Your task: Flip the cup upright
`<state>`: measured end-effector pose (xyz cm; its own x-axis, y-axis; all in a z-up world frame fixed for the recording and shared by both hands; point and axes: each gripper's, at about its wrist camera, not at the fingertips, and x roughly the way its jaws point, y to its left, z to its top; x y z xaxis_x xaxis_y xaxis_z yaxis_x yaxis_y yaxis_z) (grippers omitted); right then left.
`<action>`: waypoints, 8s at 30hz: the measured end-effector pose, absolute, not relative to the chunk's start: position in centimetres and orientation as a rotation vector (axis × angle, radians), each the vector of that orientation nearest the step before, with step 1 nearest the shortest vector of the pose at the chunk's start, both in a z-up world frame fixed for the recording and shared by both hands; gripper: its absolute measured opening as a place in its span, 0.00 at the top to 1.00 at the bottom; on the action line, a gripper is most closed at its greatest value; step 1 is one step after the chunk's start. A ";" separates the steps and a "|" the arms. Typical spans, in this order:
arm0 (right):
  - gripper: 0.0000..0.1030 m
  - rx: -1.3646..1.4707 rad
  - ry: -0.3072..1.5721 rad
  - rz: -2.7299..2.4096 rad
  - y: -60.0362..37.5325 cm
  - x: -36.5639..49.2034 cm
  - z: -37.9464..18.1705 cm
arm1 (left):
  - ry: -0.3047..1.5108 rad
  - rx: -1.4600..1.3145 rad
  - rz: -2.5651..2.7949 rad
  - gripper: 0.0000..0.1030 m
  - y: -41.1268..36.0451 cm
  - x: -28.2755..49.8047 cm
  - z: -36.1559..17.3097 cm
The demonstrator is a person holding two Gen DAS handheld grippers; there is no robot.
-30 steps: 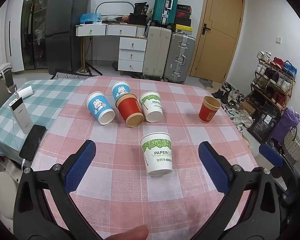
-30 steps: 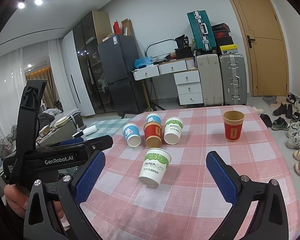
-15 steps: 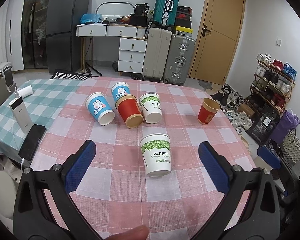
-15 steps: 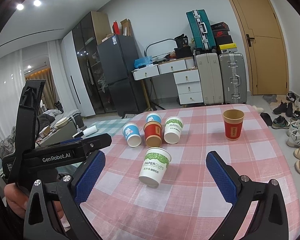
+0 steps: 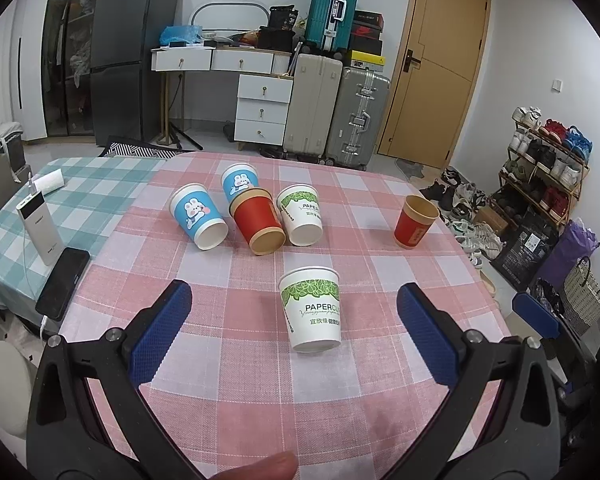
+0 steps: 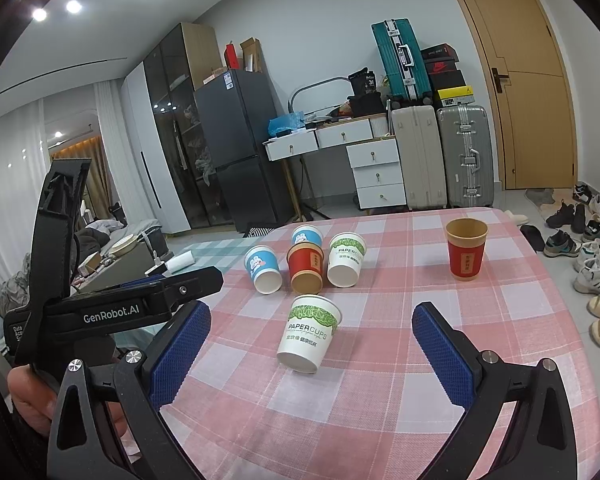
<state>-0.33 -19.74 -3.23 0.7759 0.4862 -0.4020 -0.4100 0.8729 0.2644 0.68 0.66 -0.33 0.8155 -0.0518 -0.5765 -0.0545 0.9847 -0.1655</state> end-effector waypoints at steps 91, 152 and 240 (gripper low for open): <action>0.00 0.257 0.547 0.469 -22.5 2.0 -6.8 | 1.036 -0.162 -0.199 0.39 0.5 9.4 -5.1; 0.00 0.261 0.549 0.493 -21.8 2.0 -7.1 | 1.193 -0.038 -0.257 0.43 0.3 8.1 -5.5; 0.40 0.291 0.933 0.660 -15.3 9.6 -9.1 | 0.802 -0.295 0.112 0.01 11.6 -6.6 -7.6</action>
<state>9.61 -15.27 -9.07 0.4194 0.6381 -0.6457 -0.3965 0.7686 0.5020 -6.65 11.64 -7.61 0.6917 -0.0122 -0.7221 -0.2098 0.9533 -0.2171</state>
